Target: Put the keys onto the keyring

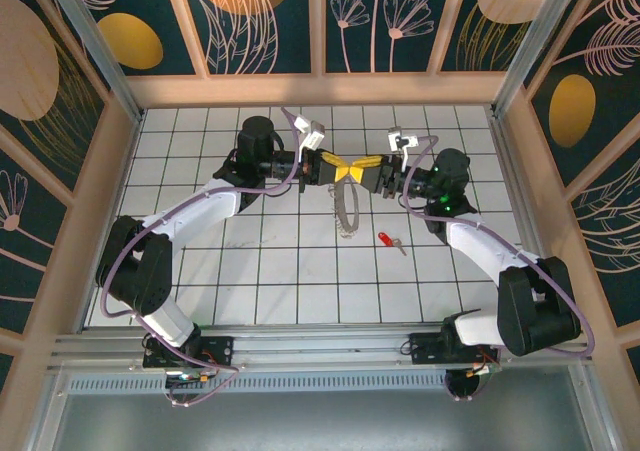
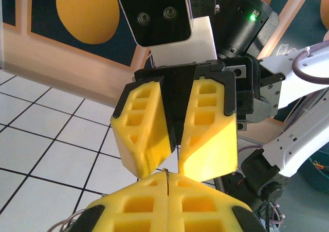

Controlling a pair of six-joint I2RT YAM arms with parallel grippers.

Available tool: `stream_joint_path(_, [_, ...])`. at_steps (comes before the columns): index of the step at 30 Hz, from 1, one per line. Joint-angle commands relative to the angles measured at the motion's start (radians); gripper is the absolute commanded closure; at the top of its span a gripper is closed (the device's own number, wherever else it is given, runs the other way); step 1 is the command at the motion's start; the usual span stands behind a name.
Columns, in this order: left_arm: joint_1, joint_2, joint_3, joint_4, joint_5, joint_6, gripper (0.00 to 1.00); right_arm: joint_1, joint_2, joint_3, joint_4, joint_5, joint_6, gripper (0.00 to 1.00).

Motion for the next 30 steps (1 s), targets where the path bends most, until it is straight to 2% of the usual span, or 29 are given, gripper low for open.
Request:
stream_joint_path(1, [-0.003, -0.026, -0.001, 0.068, 0.029, -0.012, 1.00, 0.019, 0.004, 0.042, 0.015, -0.038, -0.021, 0.72])
stream_joint_path(4, [-0.002, -0.031, -0.002, 0.070, 0.027, -0.012, 1.00, 0.034, 0.008, 0.054, -0.020, -0.045, -0.044, 0.73])
stream_joint_path(9, [-0.003, -0.037, -0.007, 0.071, 0.026, -0.014, 1.00, 0.037, -0.001, 0.049, -0.047, -0.035, -0.066, 0.88])
stream_joint_path(19, [-0.003, -0.046, -0.013, 0.077, 0.015, -0.017, 1.00, 0.026, -0.025, 0.022, -0.081, -0.054, -0.085, 0.88])
stream_joint_path(20, [-0.003, -0.046, -0.012, 0.079, 0.015, -0.018, 1.00, 0.025, -0.025, 0.022, -0.085, -0.056, -0.088, 0.87])
stream_joint_path(21, [-0.003, -0.047, -0.013, 0.081, 0.015, -0.018, 1.00, 0.024, -0.025, 0.022, -0.092, -0.059, -0.091, 0.80])
stream_joint_path(22, [-0.002, -0.046, -0.012, 0.080, 0.015, -0.018, 1.00, 0.023, -0.025, 0.022, -0.096, -0.061, -0.093, 0.64])
stream_joint_path(23, [-0.003, -0.045, -0.012, 0.080, 0.015, -0.018, 1.00, 0.021, -0.026, 0.019, -0.099, -0.058, -0.094, 0.59])
stream_joint_path(26, [-0.003, -0.045, -0.012, 0.080, 0.015, -0.018, 1.00, 0.013, -0.029, 0.013, -0.093, -0.057, -0.093, 0.59])
stream_joint_path(30, [-0.003, -0.044, -0.013, 0.079, 0.013, -0.016, 1.00, 0.005, -0.035, 0.005, -0.091, -0.057, -0.090, 0.66])
